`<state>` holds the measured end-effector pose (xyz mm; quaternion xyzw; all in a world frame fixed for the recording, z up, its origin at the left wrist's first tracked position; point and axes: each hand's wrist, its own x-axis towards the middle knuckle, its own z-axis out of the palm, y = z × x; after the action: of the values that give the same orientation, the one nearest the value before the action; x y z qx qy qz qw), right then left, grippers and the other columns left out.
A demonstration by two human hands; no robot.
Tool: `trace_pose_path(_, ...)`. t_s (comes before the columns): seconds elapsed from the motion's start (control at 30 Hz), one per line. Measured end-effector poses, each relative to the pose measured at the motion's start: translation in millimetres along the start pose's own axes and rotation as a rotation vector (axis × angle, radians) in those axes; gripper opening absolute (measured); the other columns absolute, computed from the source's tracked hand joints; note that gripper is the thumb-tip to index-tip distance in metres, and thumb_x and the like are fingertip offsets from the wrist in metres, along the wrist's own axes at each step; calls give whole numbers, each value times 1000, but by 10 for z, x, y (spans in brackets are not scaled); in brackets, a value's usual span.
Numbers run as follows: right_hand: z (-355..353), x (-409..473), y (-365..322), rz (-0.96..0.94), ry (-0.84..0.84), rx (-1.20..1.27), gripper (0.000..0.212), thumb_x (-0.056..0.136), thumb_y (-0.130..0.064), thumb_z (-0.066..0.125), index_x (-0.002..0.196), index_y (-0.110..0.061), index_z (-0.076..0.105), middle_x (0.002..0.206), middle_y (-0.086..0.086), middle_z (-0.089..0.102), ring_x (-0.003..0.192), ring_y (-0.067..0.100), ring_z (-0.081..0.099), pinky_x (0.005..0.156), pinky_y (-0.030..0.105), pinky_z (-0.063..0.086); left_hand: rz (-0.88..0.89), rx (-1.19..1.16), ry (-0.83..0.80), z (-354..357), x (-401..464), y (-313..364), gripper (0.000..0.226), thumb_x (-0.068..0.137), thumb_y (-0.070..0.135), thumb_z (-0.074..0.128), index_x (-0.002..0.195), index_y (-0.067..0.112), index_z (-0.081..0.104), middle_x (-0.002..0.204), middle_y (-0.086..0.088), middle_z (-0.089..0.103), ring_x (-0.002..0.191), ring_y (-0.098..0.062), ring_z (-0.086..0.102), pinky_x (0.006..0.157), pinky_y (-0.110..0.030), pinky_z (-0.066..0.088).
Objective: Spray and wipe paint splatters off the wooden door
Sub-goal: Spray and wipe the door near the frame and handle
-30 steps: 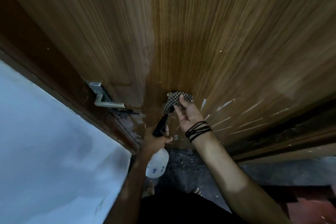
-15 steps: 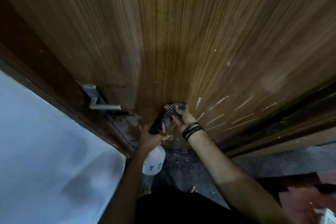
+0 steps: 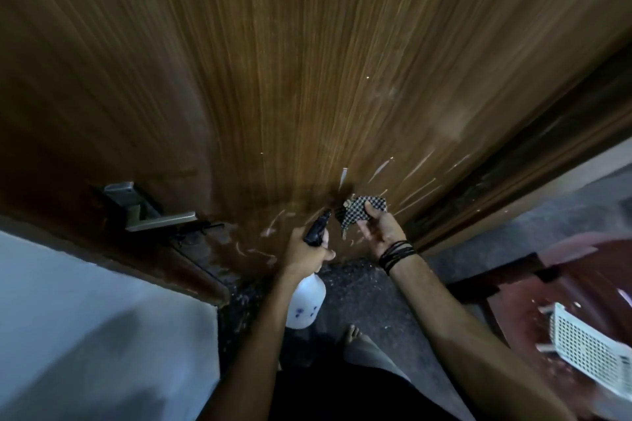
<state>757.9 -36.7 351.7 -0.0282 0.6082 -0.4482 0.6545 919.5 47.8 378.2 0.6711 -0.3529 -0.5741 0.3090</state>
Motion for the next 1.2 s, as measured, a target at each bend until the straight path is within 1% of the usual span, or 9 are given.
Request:
trace_pose_path(0.2, -14, -49, -33, 19, -41, -61, 26, 86, -10, 74, 110, -3, 66, 93, 7, 68, 73, 13, 63, 49, 18, 54, -72, 20, -26, 201, 31, -84, 34, 81, -13, 69, 68, 14, 51, 53, 1, 46, 34, -10, 37, 43, -22, 35)
trace_pose_path(0.3, 176, -128, -212, 10, -150, -152, 34, 84, -6, 76, 115, 3, 65, 101, 11, 68, 88, 16, 63, 58, 20, 59, -80, 15, 41, 242, 66, 6, 37, 82, -7, 73, 66, 20, 53, 56, 1, 49, 38, -10, 41, 46, -24, 37)
trace_pose_path(0.43, 422, -338, -353, -3, -233, -103, 23, 84, -1, 75, 104, 0, 65, 94, 9, 69, 80, 16, 66, 62, 23, 60, -53, -72, 213, 291, 27, 88, 35, 78, -9, 77, 65, 17, 58, 57, 6, 55, 50, -8, 49, 49, -18, 44)
trace_pose_path(0.6, 517, -460, -465, -30, -412, -16, 37, 84, -1, 74, 119, 2, 62, 108, 8, 70, 94, 16, 68, 80, 28, 60, 13, -177, 246, 346, -61, 110, 31, 80, -18, 70, 77, 11, 61, 66, -2, 58, 42, 0, 51, 51, -17, 44)
trace_pose_path(0.7, 495, -375, -351, -29, -385, -31, 39, 84, 2, 74, 121, 4, 60, 119, 13, 67, 98, 19, 67, 77, 27, 59, 9, -203, 283, 423, -136, 82, 35, 82, -13, 72, 84, 21, 66, 69, -2, 61, 49, -11, 52, 50, -25, 43)
trace_pose_path(0.8, 437, -171, -226, 111, -230, -48, 55, 82, 3, 76, 130, 4, 50, 129, 17, 58, 93, 23, 62, 75, 29, 57, -5, -245, 370, 563, -189, 57, 51, 77, -14, 76, 86, 35, 65, 75, 1, 68, 50, -5, 57, 51, -23, 47)
trace_pose_path(0.9, 403, -51, -228, 223, -195, -129, 52, 89, -1, 70, 136, 4, 48, 132, 18, 56, 80, 18, 58, 66, 25, 56, 25, -247, 429, 715, -250, 36, 46, 72, -14, 79, 85, 29, 68, 77, -2, 69, 64, -12, 62, 68, -30, 52)
trace_pose_path(1.1, 398, -147, -512, 244, -337, -66, 42, 89, -5, 71, 127, 1, 55, 106, 9, 58, 92, 18, 58, 78, 28, 56, 32, -200, 388, 917, -319, 40, 24, 75, -15, 74, 89, 0, 65, 71, -10, 61, 49, -15, 53, 51, -23, 43)
trace_pose_path(1.2, 282, -96, -636, 213, -327, 17, 41, 85, -3, 74, 123, 0, 57, 105, 10, 61, 89, 17, 61, 66, 25, 57, 22, -173, 368, 953, -281, 88, 23, 75, -17, 73, 86, 2, 64, 70, -9, 61, 49, -14, 54, 53, -23, 43)
